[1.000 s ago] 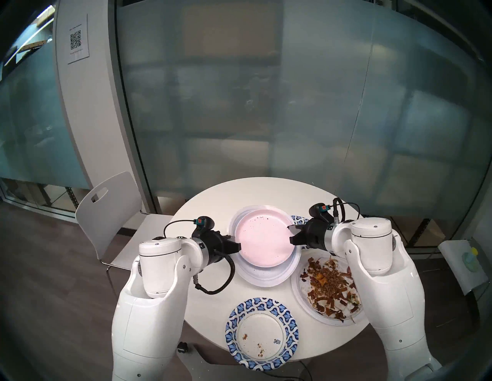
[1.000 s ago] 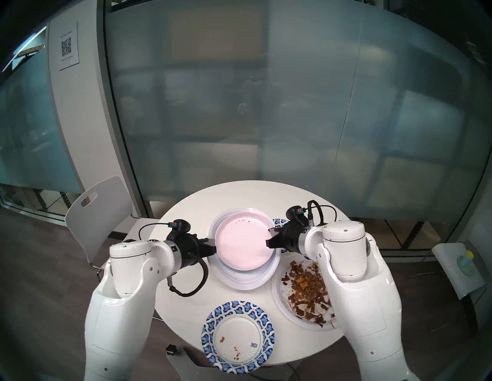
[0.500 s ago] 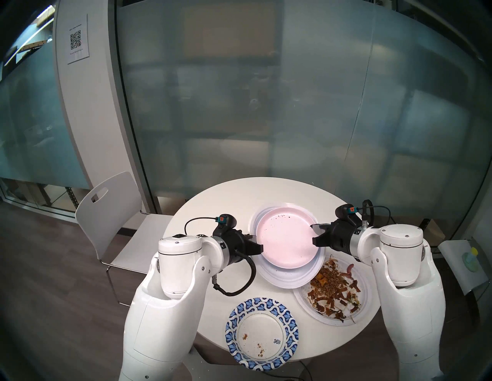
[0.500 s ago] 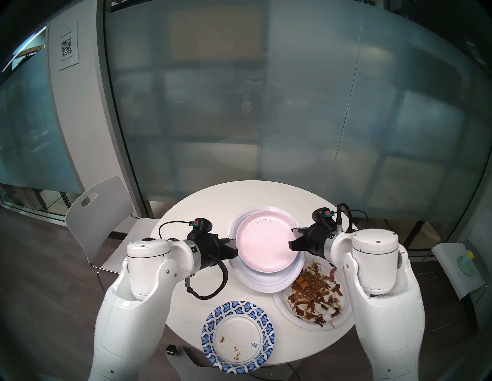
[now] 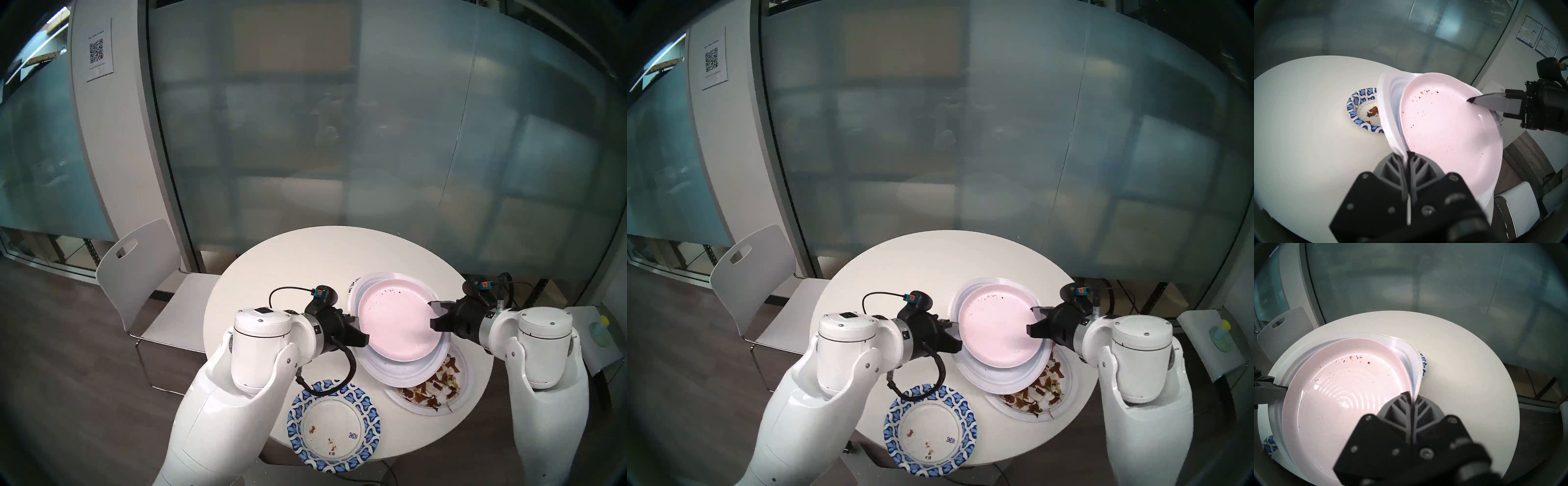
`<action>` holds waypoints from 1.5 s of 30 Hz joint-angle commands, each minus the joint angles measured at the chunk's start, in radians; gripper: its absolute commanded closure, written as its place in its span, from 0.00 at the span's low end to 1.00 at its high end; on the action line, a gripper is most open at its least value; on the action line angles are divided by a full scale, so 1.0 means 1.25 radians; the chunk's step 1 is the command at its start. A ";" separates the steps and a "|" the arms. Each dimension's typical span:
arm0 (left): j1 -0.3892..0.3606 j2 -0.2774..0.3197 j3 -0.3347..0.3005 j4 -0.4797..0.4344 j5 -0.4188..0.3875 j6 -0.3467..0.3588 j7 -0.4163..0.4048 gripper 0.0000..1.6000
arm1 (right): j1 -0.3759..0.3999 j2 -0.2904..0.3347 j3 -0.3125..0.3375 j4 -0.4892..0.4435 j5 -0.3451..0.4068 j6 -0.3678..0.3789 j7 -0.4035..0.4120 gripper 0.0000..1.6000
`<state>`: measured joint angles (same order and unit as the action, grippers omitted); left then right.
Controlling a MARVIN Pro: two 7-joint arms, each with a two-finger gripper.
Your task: Stack the plates into one stack
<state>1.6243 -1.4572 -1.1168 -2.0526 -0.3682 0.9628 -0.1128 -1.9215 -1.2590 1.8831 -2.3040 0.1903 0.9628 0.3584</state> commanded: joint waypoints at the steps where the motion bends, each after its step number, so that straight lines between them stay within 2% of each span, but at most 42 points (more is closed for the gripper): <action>1: -0.047 0.010 0.104 -0.008 -0.054 -0.002 -0.015 1.00 | -0.094 -0.043 0.036 -0.061 0.026 -0.002 0.029 1.00; 4: -0.065 0.022 0.138 0.004 -0.067 -0.002 -0.008 1.00 | -0.119 -0.059 0.060 -0.066 0.028 -0.002 0.034 1.00; 5: -0.065 0.017 0.150 0.008 -0.067 -0.002 -0.004 1.00 | -0.160 -0.060 0.073 -0.079 0.031 -0.002 0.033 1.00; 6: -0.076 0.029 0.161 0.012 -0.073 -0.002 -0.005 1.00 | -0.146 -0.070 0.078 -0.069 0.030 -0.002 0.036 1.00; 13: -0.117 0.039 0.225 0.049 -0.103 -0.012 0.014 1.00 | -0.226 -0.104 0.136 -0.083 0.039 -0.002 0.045 1.00; 20: -0.155 0.033 0.270 0.096 -0.133 -0.028 0.042 1.00 | -0.261 -0.133 0.169 -0.080 0.054 -0.021 0.061 1.00; 27: -0.196 0.012 0.301 0.153 -0.164 -0.051 0.082 1.00 | -0.267 -0.147 0.188 -0.054 0.067 -0.051 0.075 1.00; 37: -0.231 -0.029 0.294 0.189 -0.203 -0.080 0.148 1.00 | -0.240 -0.146 0.213 -0.010 0.084 -0.090 0.089 1.00; 45: -0.238 -0.040 0.296 0.202 -0.257 -0.108 0.232 1.00 | -0.211 -0.136 0.229 0.033 0.110 -0.112 0.115 1.00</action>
<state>1.3507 -1.4369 -0.7635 -1.7879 -0.6152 0.8762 0.1376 -2.2316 -1.4406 2.1727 -2.2773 0.2723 0.8576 0.4437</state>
